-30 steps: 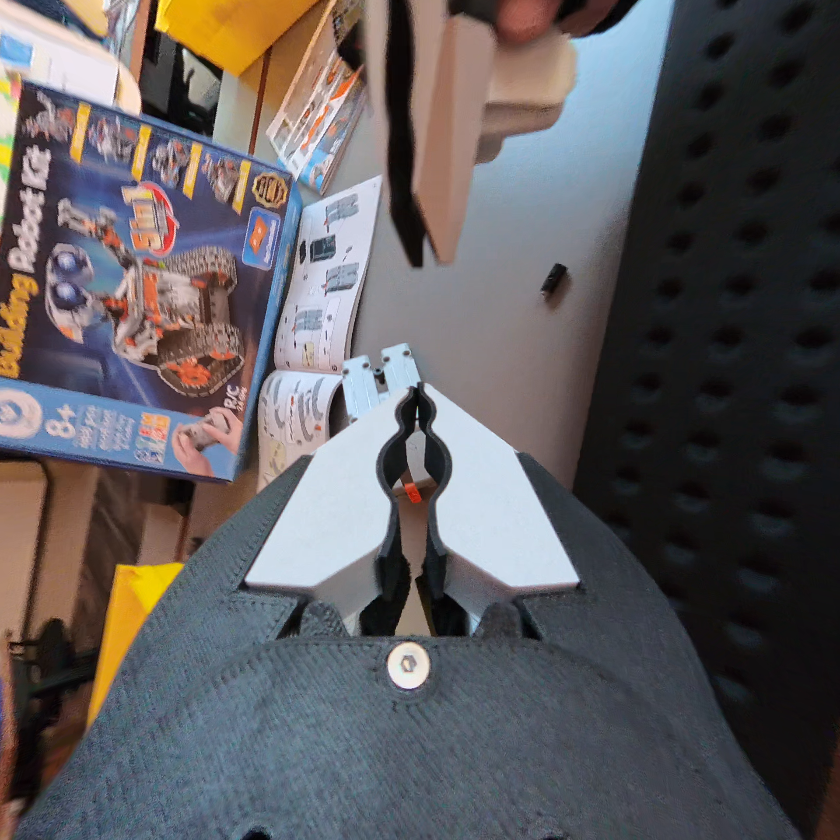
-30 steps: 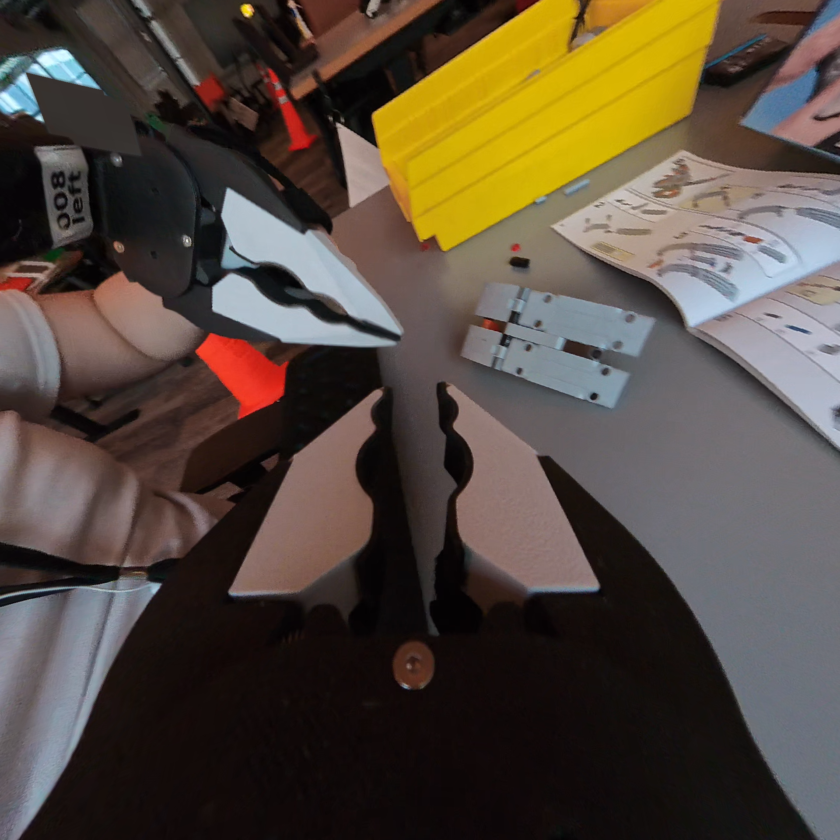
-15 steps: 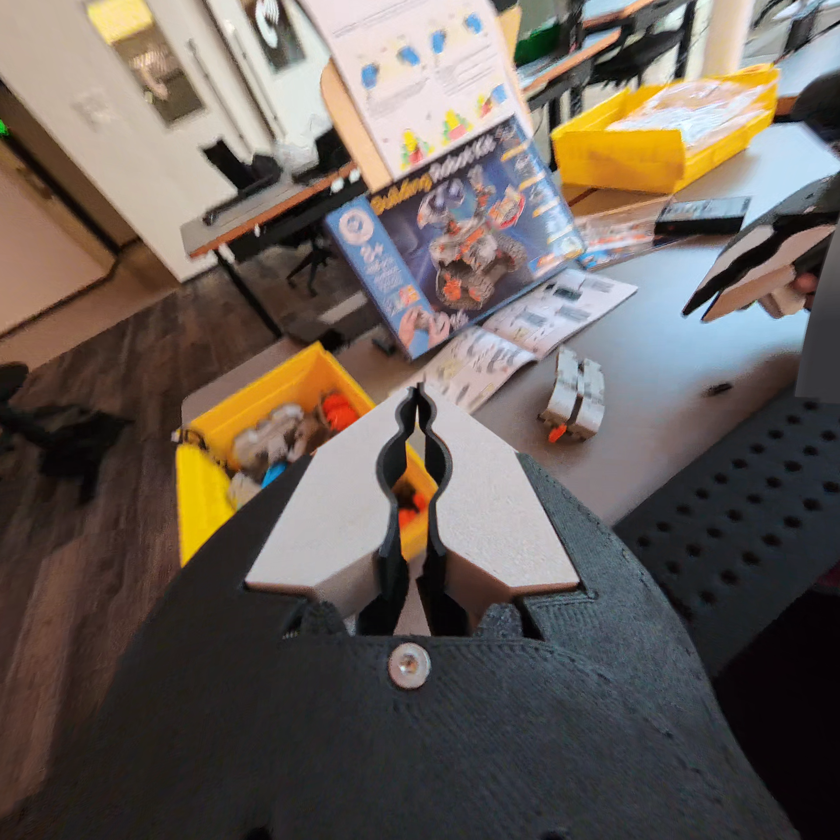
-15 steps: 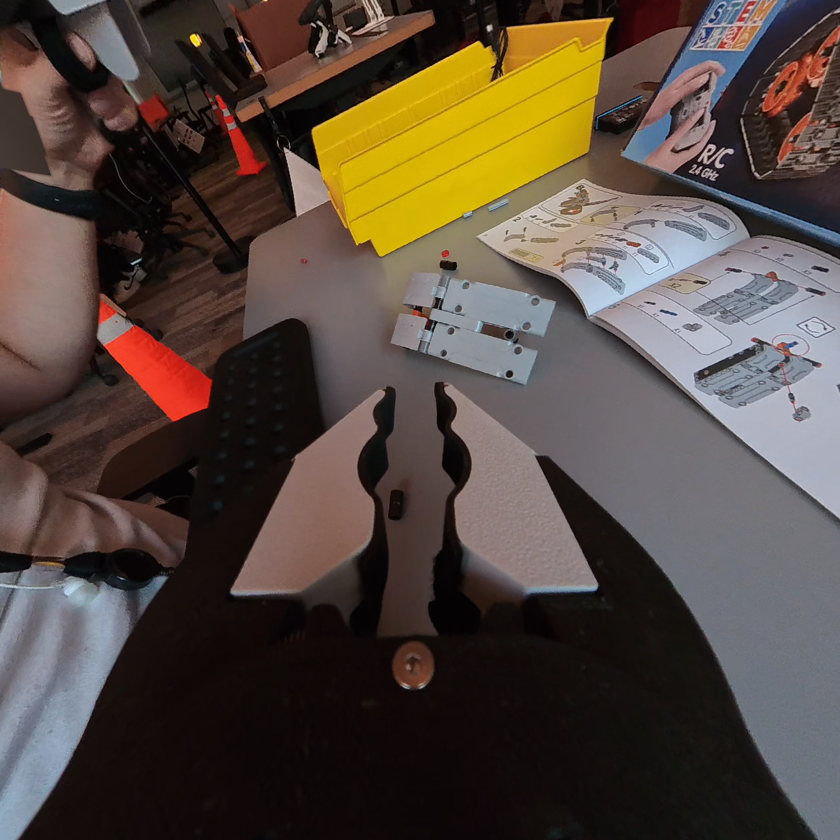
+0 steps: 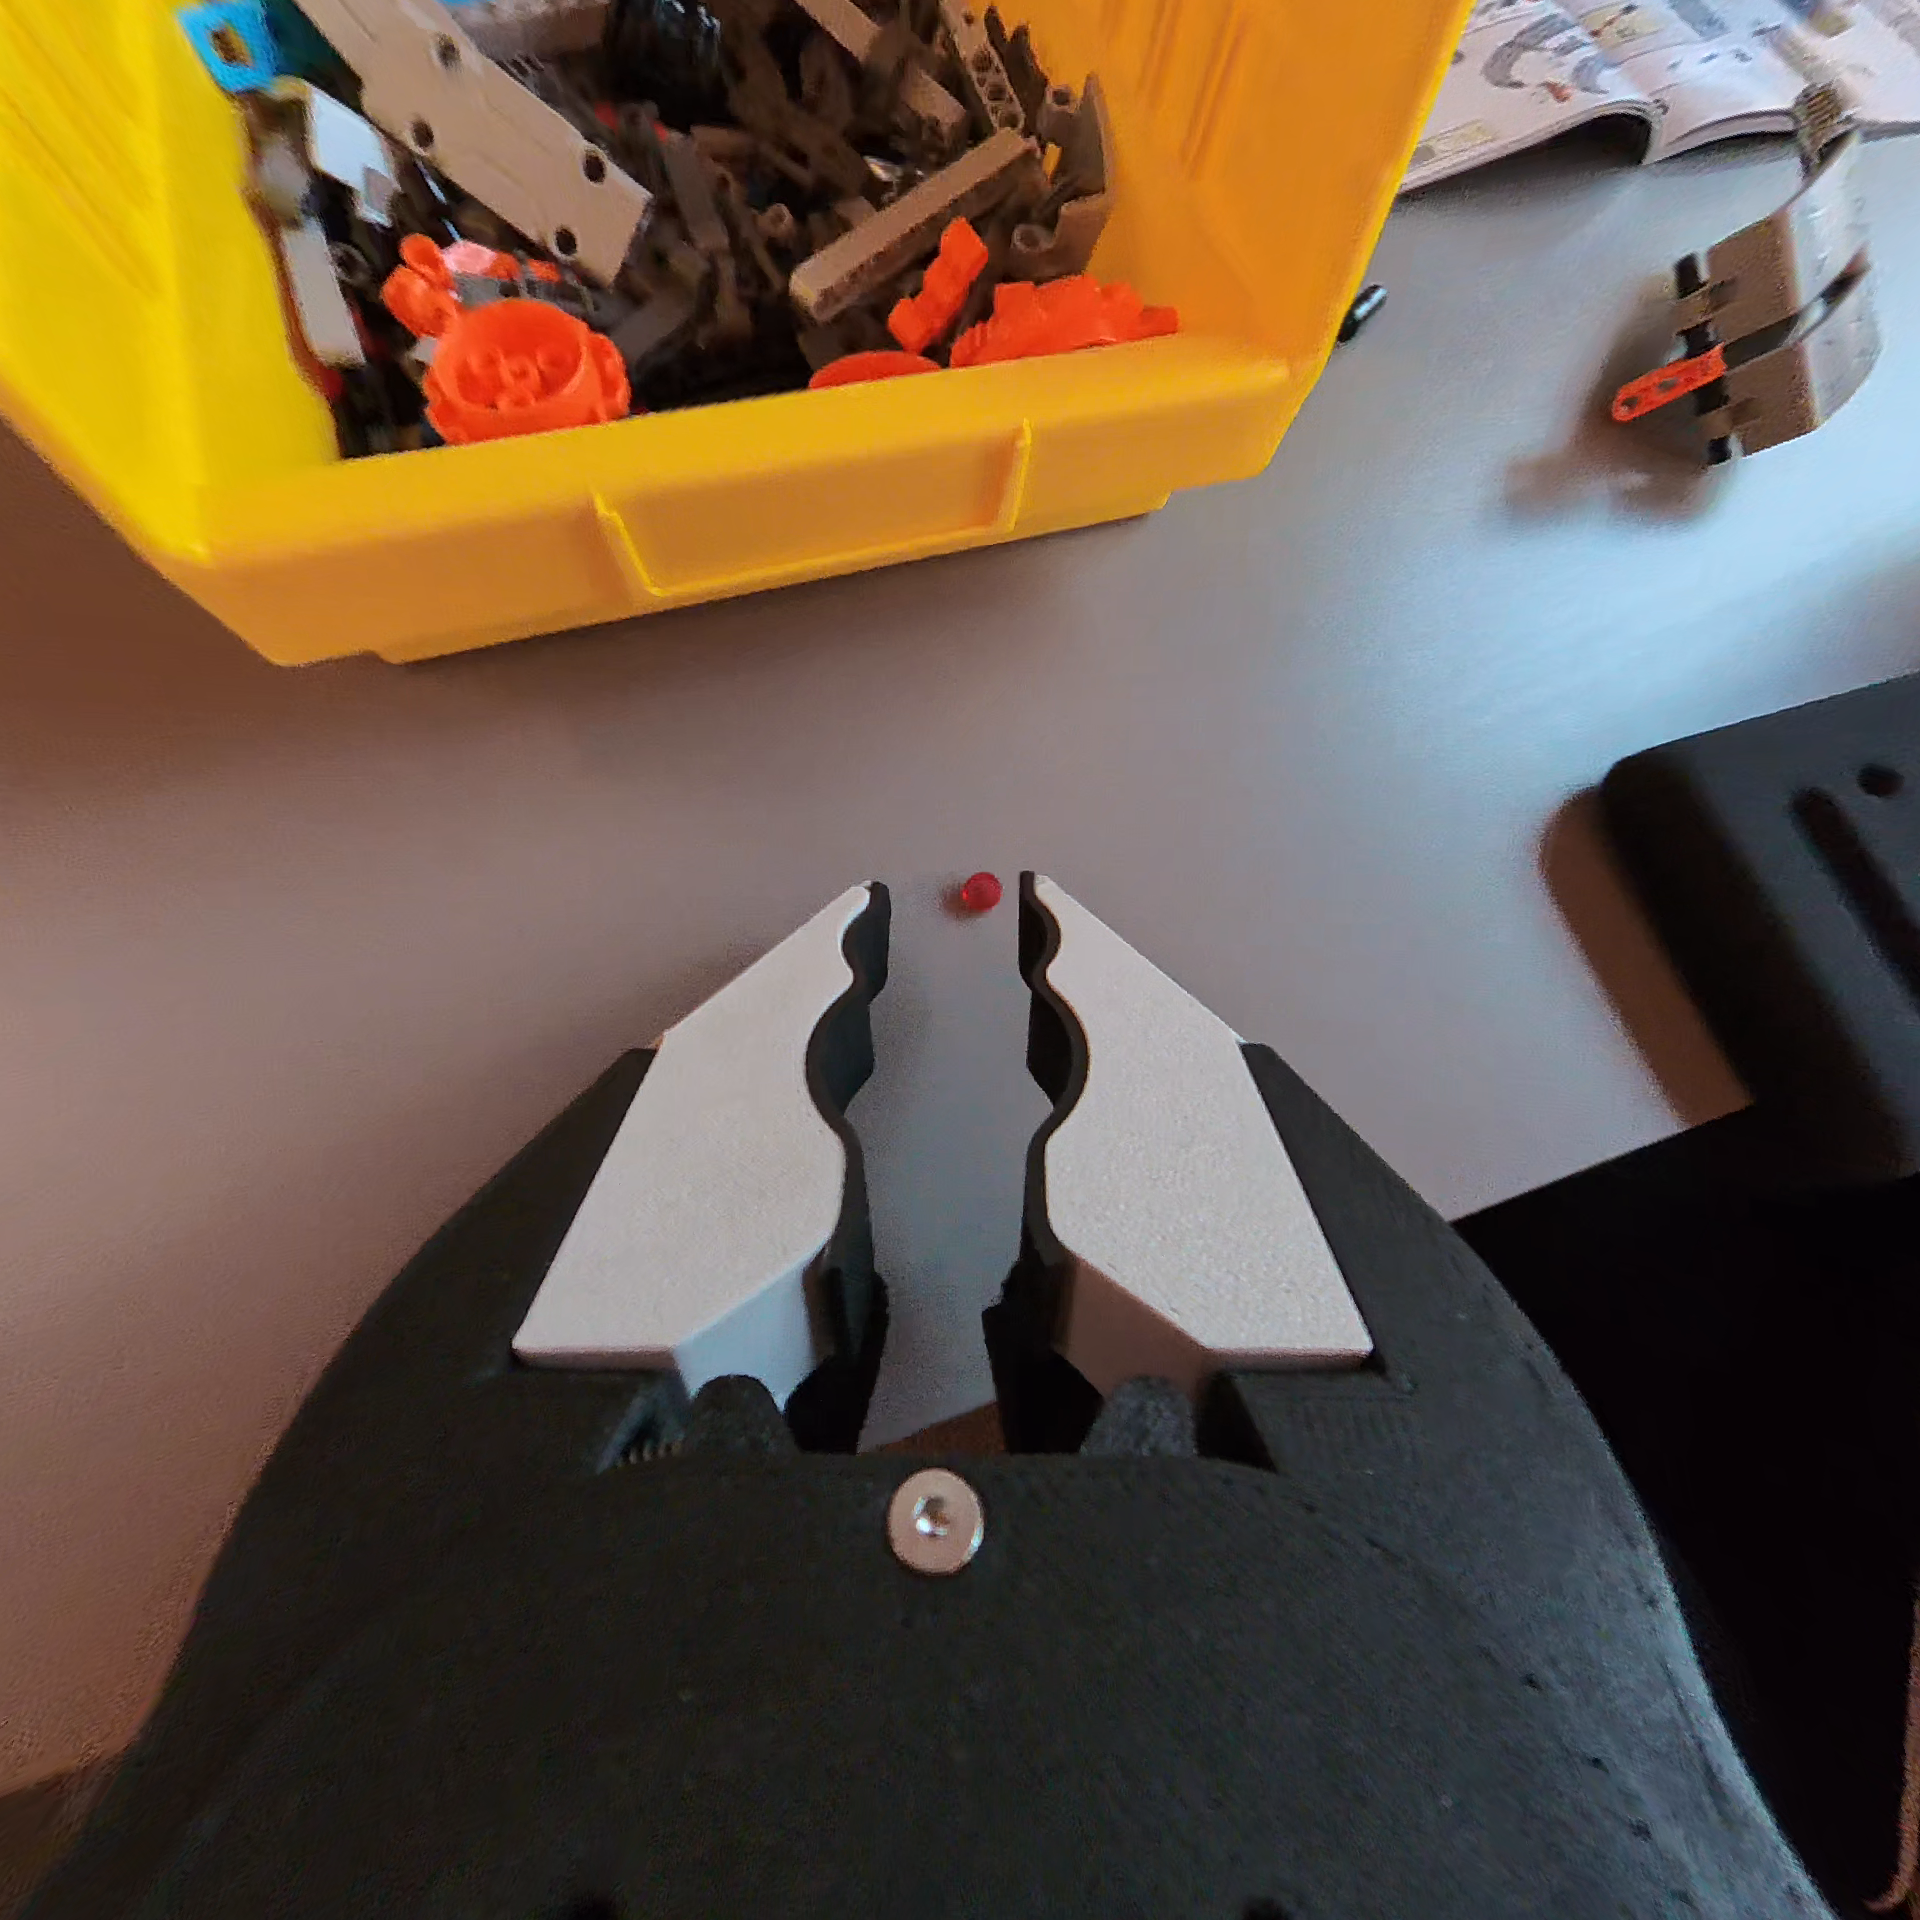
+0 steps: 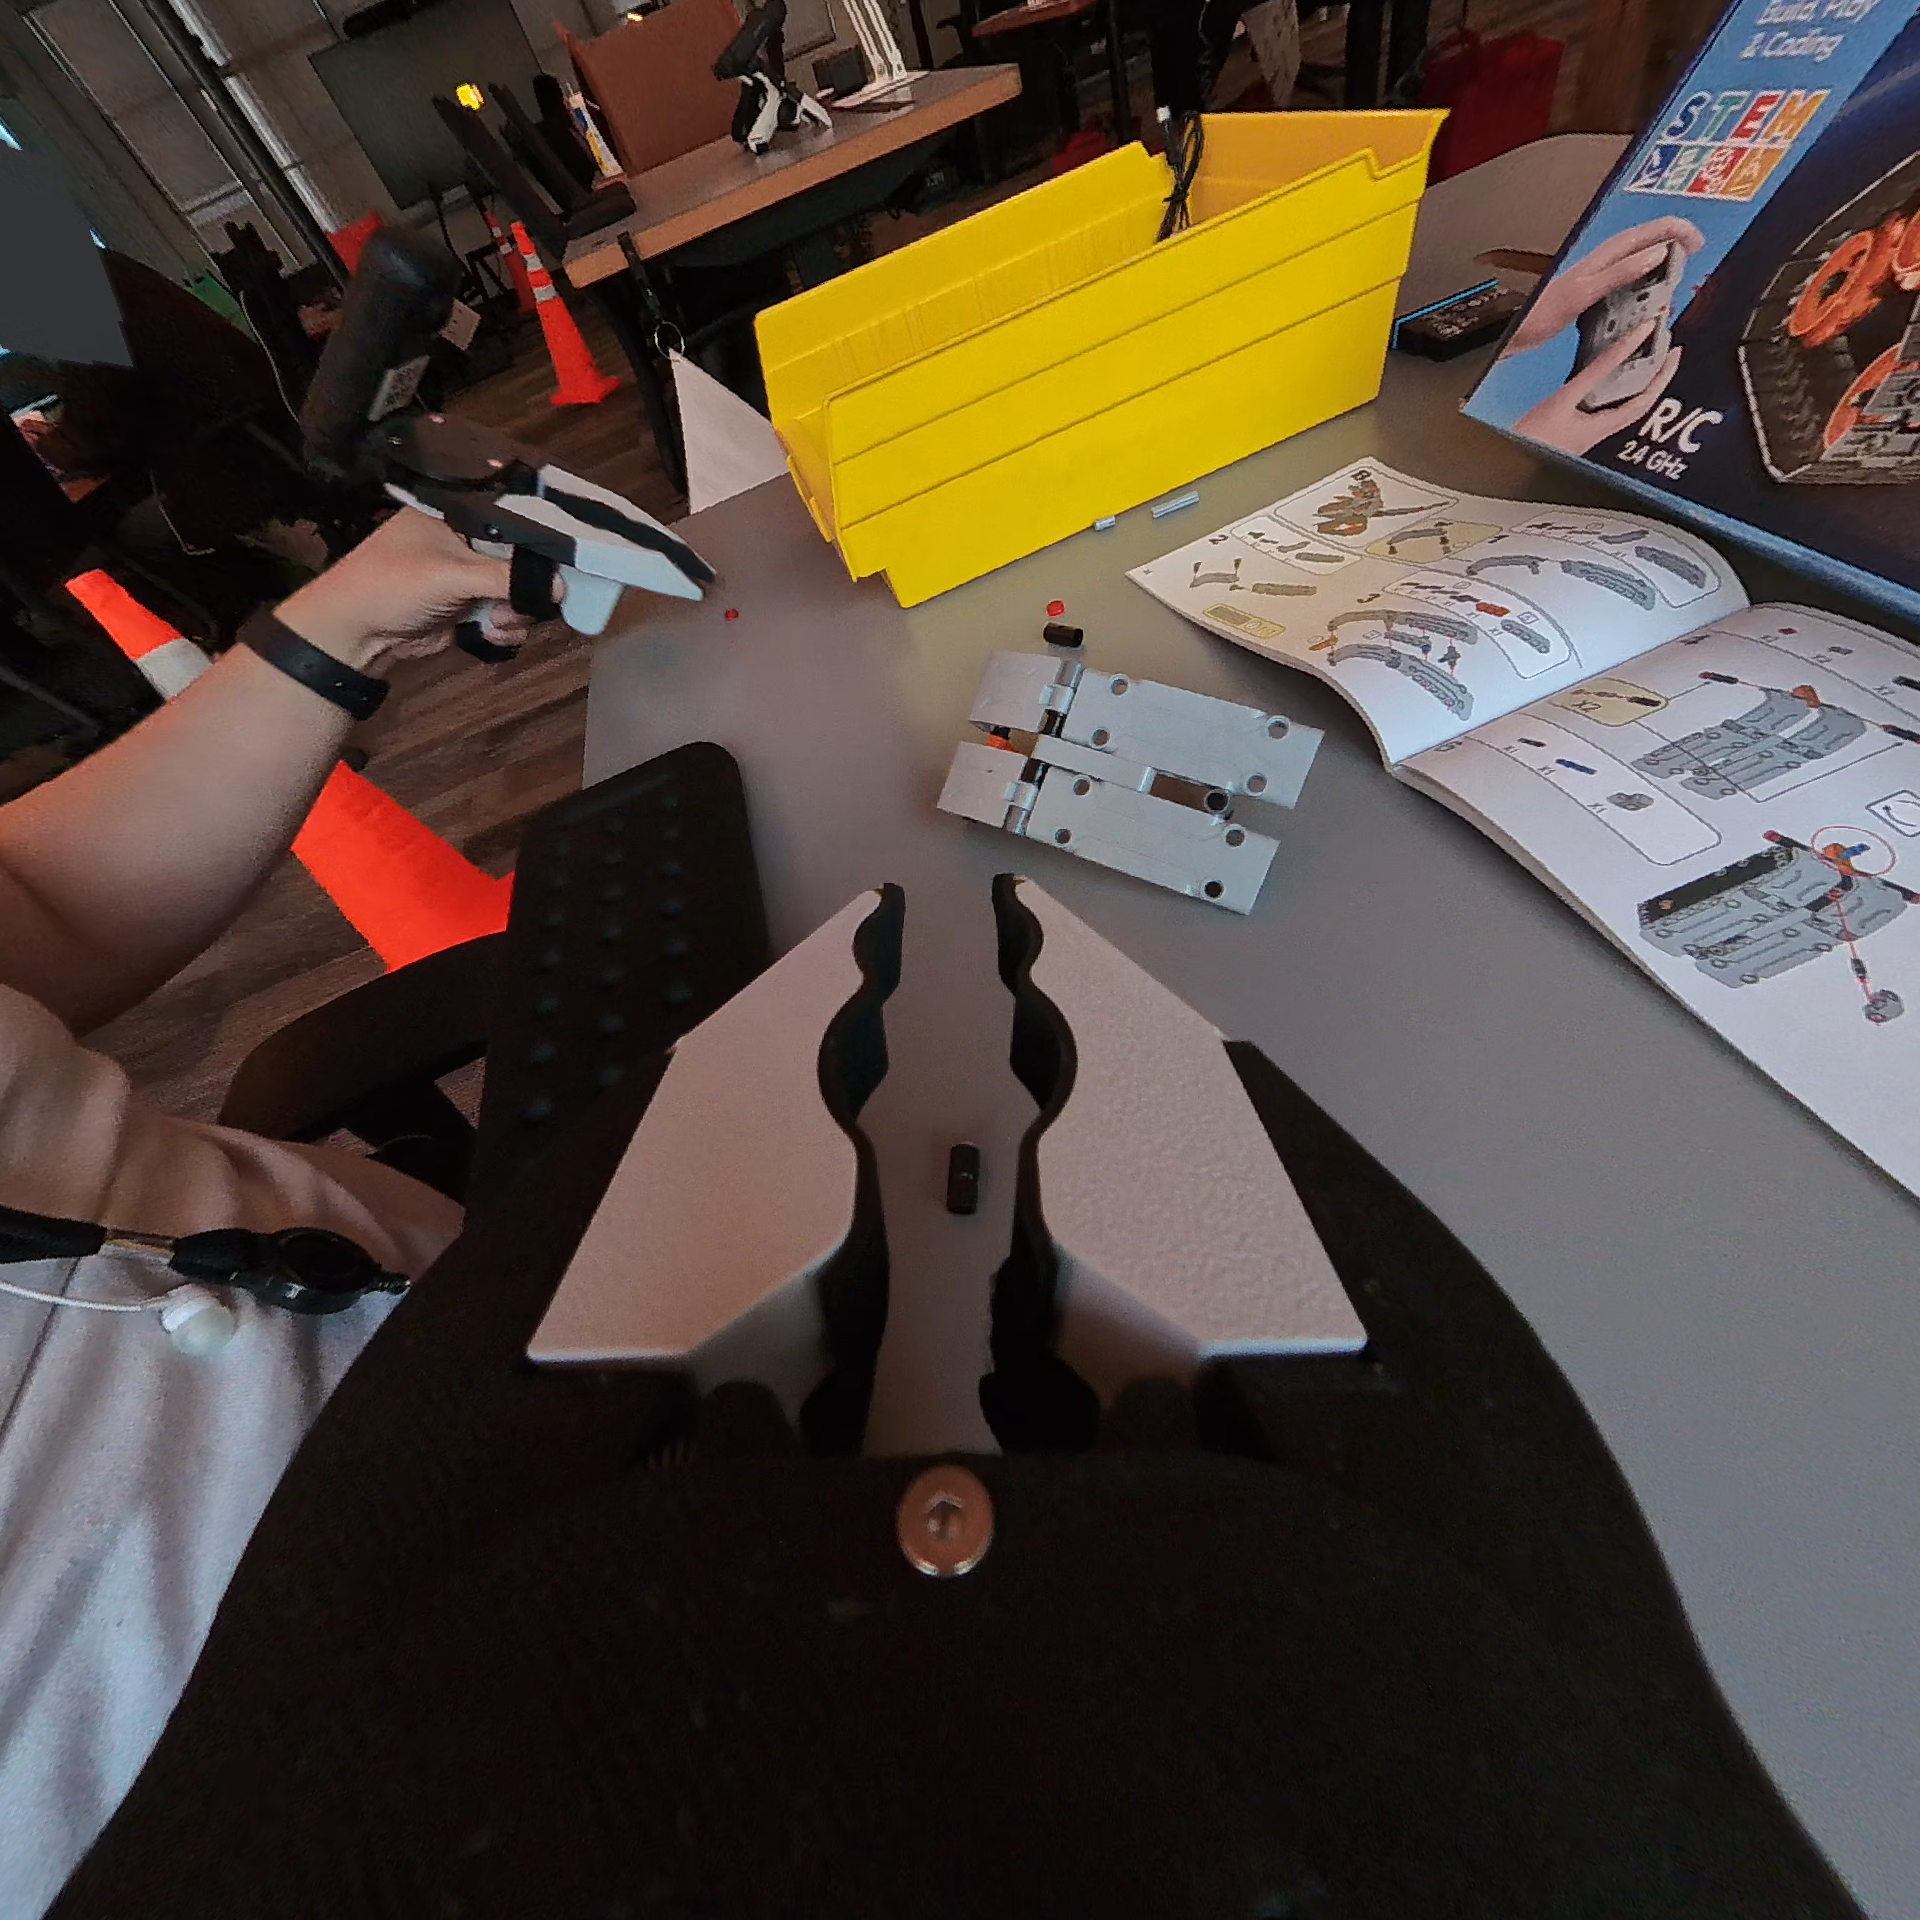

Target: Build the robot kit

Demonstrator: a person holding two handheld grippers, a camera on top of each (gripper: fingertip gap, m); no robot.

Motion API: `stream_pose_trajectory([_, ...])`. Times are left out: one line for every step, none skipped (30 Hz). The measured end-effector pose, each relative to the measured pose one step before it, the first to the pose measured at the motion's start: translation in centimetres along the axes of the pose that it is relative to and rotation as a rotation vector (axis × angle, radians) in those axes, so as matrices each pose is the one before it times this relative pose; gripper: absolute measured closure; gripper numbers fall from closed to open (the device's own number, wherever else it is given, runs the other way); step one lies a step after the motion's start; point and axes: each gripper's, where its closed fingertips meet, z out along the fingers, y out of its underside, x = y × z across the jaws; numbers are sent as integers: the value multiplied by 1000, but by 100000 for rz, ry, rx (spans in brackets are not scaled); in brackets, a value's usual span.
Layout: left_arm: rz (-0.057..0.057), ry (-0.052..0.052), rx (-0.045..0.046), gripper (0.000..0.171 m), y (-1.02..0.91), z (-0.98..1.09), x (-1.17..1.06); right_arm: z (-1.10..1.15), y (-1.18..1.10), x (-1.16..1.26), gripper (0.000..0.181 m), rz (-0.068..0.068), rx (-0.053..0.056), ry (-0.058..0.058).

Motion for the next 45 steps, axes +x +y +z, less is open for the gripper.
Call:
stream_pose_trajectory([-1083, 2748, 113, 148, 84, 456, 157, -48, 86, -128, 164, 70, -121, -41])
stream_pose_trajectory([-488, 2123, 71, 148, 34, 385, 172, -57, 124, -41, 164, 185, -290, 213])
stream_pose_trajectory([539, 242, -530, 148, 103, 331, -15, -70, 109, 19, 164, 216, -379, 475])
stream_pose_trajectory([1631, -665, -1274, 149, 220, 271, -82, -73, 70, 22, 164, 115, -159, 348])
stream_pose_trajectory([2201, -891, -267, 153, 63, 133, -41, -75, 17, 6, 164, 240, -36, 137])
stream_pose_trajectory([1941, -1238, 177, 156, 14, 23, -107, -72, 12, 0, 165, 264, -27, 41])
stream_pose_trajectory([1288, -1558, -38, 163, 54, -9, -218, -56, -31, 5, 166, 154, 34, 66])
stream_pose_trajectory([951, -909, 305, 167, 35, -26, -167, -41, -28, 11, 167, 49, 63, 65])
stream_pose_trajectory([629, -20, 559, 167, 7, -19, -47, -14, -63, 0, 167, 39, 112, 31])
stream_pose_trajectory([341, 242, 474, 171, 16, -38, -8, -1, -89, -20, 167, 57, 301, -105])
stream_pose_trajectory([44, 187, 533, 171, 21, -85, -4, 37, -112, -53, 167, 130, 367, -354])
stream_pose_trajectory([-284, 890, 871, 171, -2, -128, 94, 85, -76, -80, 167, 216, 136, -460])
stream_pose_trajectory([-672, 1529, 1116, 171, 3, -154, 183, 107, -41, -77, 167, 5, -77, -400])
stream_pose_trajectory([-1090, 491, 1173, 171, -6, -181, -29, 131, -10, -67, 167, -305, -314, -243])
stream_pose_trajectory([-1262, -1564, 1238, 171, 8, -226, -392, 150, 13, -52, 167, -482, -403, -45])
stream_pose_trajectory([-1211, -2766, 1814, 171, -63, -317, -604, 148, -19, -80, 167, -495, -239, -21])
stream_pose_trajectory([-1394, -2786, 2835, 171, -206, -420, -606, 153, -46, -144, 167, -491, -142, -286])
stream_pose_trajectory([-1714, -1566, 3754, 170, -348, -546, -364, 128, -78, -190, 167, -519, -90, -386])
stream_pose_trajectory([-1821, 809, 3283, 164, -287, -598, 80, 106, -86, -222, 167, -709, -34, -375])
stream_pose_trajectory([-1205, 3338, 1438, 160, -36, -594, 595, 76, -49, -233, 167, -722, -226, -304])
stream_pose_trajectory([307, 4775, -359, 158, 280, -506, 920, 50, -14, -208, 167, -649, -418, -223])
stream_pose_trajectory([2290, 4371, -1547, 154, 523, -336, 996, 29, 26, -184, 167, -582, -577, -171])
stream_pose_trajectory([3728, 1933, -2187, 152, 645, -171, 678, 29, 43, -147, 167, -506, -574, -227])
stream_pose_trajectory([3940, 120, -2208, 151, 627, -34, 386, 35, 51, -141, 167, -336, -640, -317])
stream_pose_trajectory([2994, 152, -1949, 150, 523, 72, 282, 44, 40, -99, 167, -149, -705, -320])
stream_pose_trajectory([1326, 575, -1499, 150, 373, 182, 202, 64, -1, -78, 167, -204, -503, -158])
stream_pose_trajectory([-73, 888, -1018, 153, 185, 214, 153, 68, -60, -72, 167, -329, -237, 3])
stream_pose_trajectory([-65, 1501, -386, 157, -3, 149, 219, 45, -111, -77, 167, -383, -78, 29])
stream_pose_trajectory([774, 995, -310, 159, -30, 60, 147, 43, -123, -94, 167, -282, -38, 34])
stream_pose_trajectory([1482, -521, -1073, 164, 123, 45, -76, 29, -130, -108, 167, -236, 10, 84])
stream_pose_trajectory([1814, -848, -914, 166, 117, 27, -123, 23, -89, -129, 167, -302, -113, -3])
stream_pose_trajectory([1521, -329, -281, 166, 43, -4, -28, 28, -6, -109, 167, -377, -403, 39])
stream_pose_trajectory([853, 68, -129, 166, 17, -7, 8, 46, 71, -64, 167, -287, -840, 138])
stream_pose_trajectory([248, 244, -158, 166, 19, -7, -11, 65, 147, -40, 167, -65, -1298, 95])
stream_pose_trajectory([-88, 301, -249, 166, 9, 1, 4, 99, 156, -11, 167, -104, -1403, 50])
stream_pose_trajectory([-58, 181, -322, 166, -5, 13, -10, 131, 72, 20, 167, -168, -1206, 165])
stream_pose_trajectory([271, -44, -405, 167, 1, -3, -1, 144, -23, 10, 167, -238, -805, 123])
stream_pose_trajectory([622, -306, -419, 167, 1, -18, -7, 163, -152, -15, 167, -401, -363, 77])
stream_pose_trajectory([757, -701, -161, 168, -12, -35, -43, 176, -250, -24, 167, -514, -9, 49])
stream_pose_trajectory([408, -1211, 354, 167, -48, -49, -109, 202, -327, -48, 167, -581, 231, 26])
stream_pose_trajectory([-398, -964, 1358, 168, -189, -80, -88, 228, -364, -56, 167, -623, 366, -71])
stream_pose_trajectory([-1156, 206, 2657, 168, -405, -107, 115, 256, -390, -86, 167, -561, 312, -229])
stream_pose_trajectory([-1385, 652, 3226, 171, -520, -156, 195, 275, -365, -106, 167, -605, 152, -296])
stream_pose_trajectory([-1479, -667, 2986, 171, -491, -159, -8, 296, -326, -60, 167, -713, -111, -140])
stream_pose_trajectory([-1383, -1398, 2280, 171, -391, -143, -137, 322, -271, -39, 167, -770, -388, 67])
